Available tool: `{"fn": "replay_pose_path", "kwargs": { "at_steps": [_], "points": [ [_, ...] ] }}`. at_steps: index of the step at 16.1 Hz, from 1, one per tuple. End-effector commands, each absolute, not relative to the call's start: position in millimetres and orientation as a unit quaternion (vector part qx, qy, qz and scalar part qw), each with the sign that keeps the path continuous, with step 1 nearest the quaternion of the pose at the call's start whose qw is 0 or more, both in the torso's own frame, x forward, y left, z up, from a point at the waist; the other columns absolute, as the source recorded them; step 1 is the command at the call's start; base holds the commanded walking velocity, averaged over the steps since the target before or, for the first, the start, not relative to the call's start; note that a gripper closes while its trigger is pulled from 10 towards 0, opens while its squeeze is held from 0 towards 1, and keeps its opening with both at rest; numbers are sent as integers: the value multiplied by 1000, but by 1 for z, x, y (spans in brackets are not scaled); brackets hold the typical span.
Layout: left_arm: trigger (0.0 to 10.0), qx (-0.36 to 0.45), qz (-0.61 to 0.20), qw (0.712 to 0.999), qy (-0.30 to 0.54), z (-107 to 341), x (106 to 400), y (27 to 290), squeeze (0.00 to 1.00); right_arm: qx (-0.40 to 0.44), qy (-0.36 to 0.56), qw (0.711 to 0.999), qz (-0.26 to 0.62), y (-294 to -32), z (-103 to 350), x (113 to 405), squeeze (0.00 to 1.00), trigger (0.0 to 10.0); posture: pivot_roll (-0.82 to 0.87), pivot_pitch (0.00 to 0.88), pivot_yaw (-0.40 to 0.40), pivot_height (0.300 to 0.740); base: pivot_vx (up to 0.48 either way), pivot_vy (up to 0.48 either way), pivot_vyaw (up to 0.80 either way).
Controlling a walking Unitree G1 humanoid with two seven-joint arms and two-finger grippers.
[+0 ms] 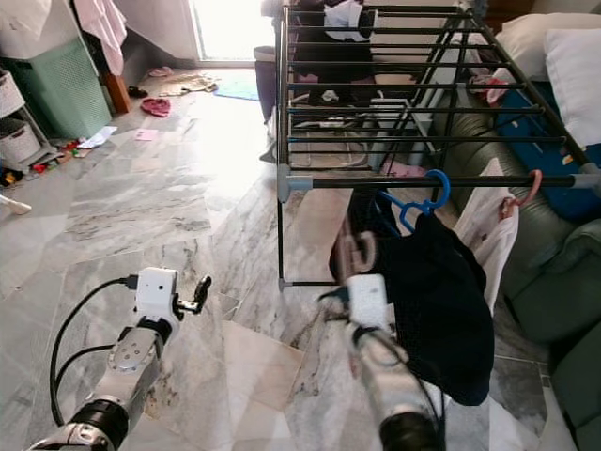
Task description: Hang hanger
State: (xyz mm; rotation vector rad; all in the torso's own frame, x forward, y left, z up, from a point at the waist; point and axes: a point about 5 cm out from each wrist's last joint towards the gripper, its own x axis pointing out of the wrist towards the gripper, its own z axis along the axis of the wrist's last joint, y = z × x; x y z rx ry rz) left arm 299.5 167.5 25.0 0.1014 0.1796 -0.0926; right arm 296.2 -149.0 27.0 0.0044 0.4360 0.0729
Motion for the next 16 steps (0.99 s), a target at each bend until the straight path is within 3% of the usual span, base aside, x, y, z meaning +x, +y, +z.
{"fn": "replay_pose_path", "kwargs": {
  "at_steps": [1, 16],
  "points": [
    [10000, 50, -51, 994, 89, 26, 301, 167, 0, 10, 215, 976, 31, -151, 32, 302, 0, 10000, -80, 0, 13, 740, 0, 0, 0],
    [10000, 42, -60, 991, 110, 19, 298, 164, 0, 46, 221, 972, 60, -125, 89, 364, 0, 10000, -74, 0, 4, 740, 0, 0, 0]
  ]
}}
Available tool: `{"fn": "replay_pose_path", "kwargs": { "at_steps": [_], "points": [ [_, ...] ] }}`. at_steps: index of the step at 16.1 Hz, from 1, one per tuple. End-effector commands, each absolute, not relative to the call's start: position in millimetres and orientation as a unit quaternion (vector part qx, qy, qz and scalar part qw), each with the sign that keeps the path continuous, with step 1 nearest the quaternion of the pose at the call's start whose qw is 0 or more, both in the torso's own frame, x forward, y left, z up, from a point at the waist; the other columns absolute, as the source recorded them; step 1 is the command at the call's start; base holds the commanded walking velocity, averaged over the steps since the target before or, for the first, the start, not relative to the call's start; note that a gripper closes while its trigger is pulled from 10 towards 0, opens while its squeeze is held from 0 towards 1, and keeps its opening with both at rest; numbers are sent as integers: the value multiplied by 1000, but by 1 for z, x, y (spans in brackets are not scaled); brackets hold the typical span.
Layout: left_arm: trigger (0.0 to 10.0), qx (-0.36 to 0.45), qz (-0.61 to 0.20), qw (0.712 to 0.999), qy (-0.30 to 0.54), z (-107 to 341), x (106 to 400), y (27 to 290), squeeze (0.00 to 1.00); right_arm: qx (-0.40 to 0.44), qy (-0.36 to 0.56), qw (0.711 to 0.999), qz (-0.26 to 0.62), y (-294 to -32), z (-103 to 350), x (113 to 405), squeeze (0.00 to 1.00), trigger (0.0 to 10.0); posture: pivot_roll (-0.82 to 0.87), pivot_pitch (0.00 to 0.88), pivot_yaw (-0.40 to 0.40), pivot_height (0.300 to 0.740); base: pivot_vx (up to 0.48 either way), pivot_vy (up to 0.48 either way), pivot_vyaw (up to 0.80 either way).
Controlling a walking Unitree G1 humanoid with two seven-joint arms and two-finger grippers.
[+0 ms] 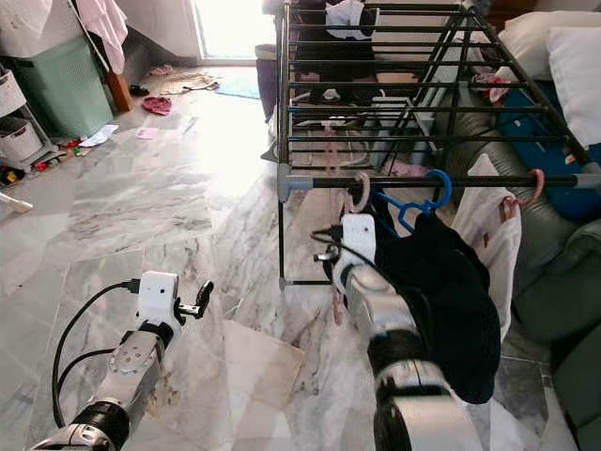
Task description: Hang hanger
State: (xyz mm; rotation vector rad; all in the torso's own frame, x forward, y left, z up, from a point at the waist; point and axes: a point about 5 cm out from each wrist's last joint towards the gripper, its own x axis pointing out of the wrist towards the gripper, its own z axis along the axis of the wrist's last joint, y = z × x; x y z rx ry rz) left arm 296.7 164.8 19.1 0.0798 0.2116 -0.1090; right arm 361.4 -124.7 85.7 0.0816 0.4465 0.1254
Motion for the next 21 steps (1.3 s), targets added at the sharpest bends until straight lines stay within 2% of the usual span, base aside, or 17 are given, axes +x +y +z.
{"fn": "replay_pose_path", "kwargs": {
  "at_steps": [1, 6, 11, 21],
  "points": [
    [10000, 42, -61, 991, 112, 19, 298, 164, 0, 46, 224, 972, 63, -126, 91, 366, 0, 10000, -74, 0, 2, 740, 0, 0, 0],
    [10000, 41, -57, 990, 121, 13, 293, 165, 0, 39, 257, 965, 44, -136, 96, 375, 0, 10000, -59, 12, -13, 740, 0, 0, 0],
    [10000, 28, -78, 990, 118, 10, 288, 162, 0, 31, 266, 962, 59, -135, 100, 380, 0, 10000, -54, 23, -20, 740, 0, 0, 0],
    [10000, 25, -86, 989, 120, 7, 284, 157, 0, 38, 295, 953, 57, -140, 88, 374, 0, 10000, -47, 29, -35, 740, 0, 0, 0]
  ]
}}
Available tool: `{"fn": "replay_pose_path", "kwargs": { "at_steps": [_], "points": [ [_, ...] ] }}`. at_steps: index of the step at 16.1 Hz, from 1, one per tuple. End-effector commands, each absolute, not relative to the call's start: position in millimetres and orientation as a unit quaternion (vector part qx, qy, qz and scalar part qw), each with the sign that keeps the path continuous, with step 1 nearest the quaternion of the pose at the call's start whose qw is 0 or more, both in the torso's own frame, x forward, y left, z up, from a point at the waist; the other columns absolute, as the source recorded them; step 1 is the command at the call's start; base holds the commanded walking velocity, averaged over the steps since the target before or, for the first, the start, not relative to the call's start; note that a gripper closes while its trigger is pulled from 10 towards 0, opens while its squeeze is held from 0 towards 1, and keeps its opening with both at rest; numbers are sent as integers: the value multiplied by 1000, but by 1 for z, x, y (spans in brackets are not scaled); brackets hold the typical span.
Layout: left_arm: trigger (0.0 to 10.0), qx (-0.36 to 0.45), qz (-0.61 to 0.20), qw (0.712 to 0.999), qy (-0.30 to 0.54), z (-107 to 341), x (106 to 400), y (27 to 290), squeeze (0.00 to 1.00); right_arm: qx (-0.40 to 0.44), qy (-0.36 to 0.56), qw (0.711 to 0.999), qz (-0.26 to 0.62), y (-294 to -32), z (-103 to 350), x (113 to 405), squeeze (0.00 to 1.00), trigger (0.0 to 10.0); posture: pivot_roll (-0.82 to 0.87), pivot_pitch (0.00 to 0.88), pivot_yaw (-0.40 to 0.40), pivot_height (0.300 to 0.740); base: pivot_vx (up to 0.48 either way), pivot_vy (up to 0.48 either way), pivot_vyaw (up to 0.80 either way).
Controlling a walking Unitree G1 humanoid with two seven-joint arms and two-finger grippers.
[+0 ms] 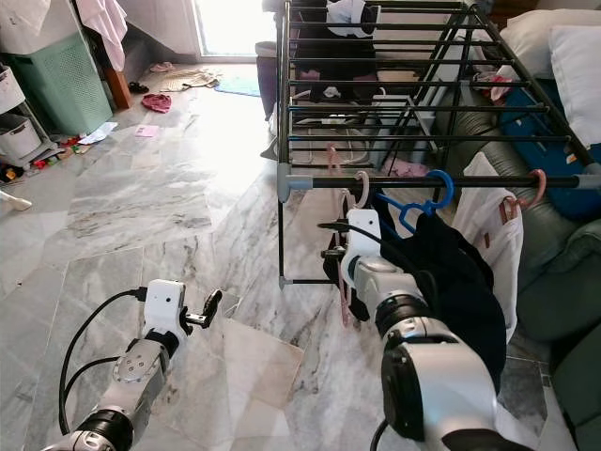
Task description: Hang hanger
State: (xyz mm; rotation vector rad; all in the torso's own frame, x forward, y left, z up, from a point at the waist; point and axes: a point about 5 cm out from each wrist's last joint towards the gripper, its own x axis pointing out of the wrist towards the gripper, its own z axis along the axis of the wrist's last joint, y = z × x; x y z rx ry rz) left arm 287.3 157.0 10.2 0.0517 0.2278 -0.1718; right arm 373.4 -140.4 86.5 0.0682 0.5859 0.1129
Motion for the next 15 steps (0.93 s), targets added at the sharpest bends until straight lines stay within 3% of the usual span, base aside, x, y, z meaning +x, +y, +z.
{"fn": "replay_pose_path", "kwargs": {
  "at_steps": [1, 8, 11, 15],
  "points": [
    [10000, 25, -86, 989, 120, 7, 284, 157, 0, 40, 293, 954, 56, -140, 89, 375, 0, 10000, -46, 31, -36, 740, 0, 0, 0],
    [10000, 29, -82, 985, 149, -3, 278, 164, 0, 27, 276, 958, 76, -128, 112, 387, 0, 10000, -38, 50, -37, 740, 0, 0, 0],
    [10000, 30, -81, 984, 156, -5, 275, 165, 0, -1, 293, 952, 89, -118, 101, 381, 0, 10000, -26, 65, -40, 740, 0, 0, 0],
    [10000, 31, -79, 985, 149, -4, 275, 166, 0, 10, 329, 941, 77, -123, 76, 366, 0, 10000, -20, 78, -41, 740, 0, 0, 0]
  ]
}}
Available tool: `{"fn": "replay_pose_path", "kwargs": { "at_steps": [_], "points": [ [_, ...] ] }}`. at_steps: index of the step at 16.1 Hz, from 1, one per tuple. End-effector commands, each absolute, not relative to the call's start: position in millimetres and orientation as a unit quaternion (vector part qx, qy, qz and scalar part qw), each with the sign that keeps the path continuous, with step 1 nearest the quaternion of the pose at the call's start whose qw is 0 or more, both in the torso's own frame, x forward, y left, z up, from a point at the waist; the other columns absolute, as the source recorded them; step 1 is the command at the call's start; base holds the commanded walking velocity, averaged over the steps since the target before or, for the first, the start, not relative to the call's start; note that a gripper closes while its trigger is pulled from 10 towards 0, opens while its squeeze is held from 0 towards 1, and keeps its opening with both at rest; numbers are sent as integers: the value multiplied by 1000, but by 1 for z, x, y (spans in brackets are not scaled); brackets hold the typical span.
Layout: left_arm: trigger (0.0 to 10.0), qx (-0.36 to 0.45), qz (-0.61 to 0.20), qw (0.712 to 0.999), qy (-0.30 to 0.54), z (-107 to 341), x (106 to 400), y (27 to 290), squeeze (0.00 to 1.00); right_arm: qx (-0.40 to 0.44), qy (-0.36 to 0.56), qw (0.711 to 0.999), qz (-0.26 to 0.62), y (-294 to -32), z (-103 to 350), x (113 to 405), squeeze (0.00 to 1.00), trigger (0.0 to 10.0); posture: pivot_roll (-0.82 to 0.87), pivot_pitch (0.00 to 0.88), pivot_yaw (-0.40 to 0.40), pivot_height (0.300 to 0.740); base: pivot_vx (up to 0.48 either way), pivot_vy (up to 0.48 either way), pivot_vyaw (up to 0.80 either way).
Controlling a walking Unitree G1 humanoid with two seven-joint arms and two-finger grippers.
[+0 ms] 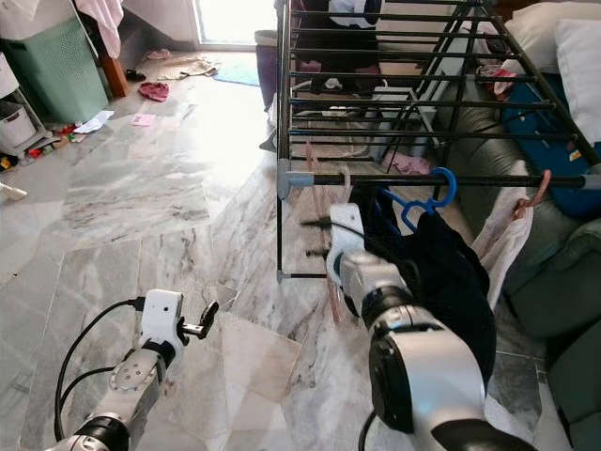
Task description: Hang hanger
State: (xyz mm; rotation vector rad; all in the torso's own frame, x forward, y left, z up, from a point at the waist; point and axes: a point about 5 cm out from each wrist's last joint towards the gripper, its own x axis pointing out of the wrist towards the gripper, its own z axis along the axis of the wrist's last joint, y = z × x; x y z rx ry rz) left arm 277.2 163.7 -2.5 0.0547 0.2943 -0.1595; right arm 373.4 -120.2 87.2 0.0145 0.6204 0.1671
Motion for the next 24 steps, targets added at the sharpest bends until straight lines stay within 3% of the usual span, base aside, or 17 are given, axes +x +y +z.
{"fn": "replay_pose_path", "kwargs": {
  "at_steps": [1, 19, 20, 21, 24],
  "points": [
    [10000, 32, -81, 985, 148, -4, 274, 165, 0, 15, 335, 939, 71, -127, 71, 363, 0, 10000, -22, 79, -39, 740, 0, 0, 0],
    [10000, 39, -98, 987, 118, 9, 286, 155, 0, -11, 341, 940, -7, -151, 65, 361, 24, 10000, -25, 71, -14, 740, 0, 0, 0],
    [10000, 40, -99, 987, 119, 9, 286, 155, 0, -3, 341, 940, -9, -151, 65, 360, 565, 10000, -26, 71, -12, 740, 0, 0, 0],
    [10000, 41, -100, 987, 119, 10, 286, 155, 0, 6, 340, 940, -10, -152, 65, 360, 1000, 10000, -26, 71, -11, 740, 0, 0, 0],
    [10000, 42, -100, 987, 119, 11, 288, 156, 0, 11, 330, 944, -16, -154, 69, 363, 1000, 10000, -27, 70, -9, 740, 0, 0, 0]
  ]
}}
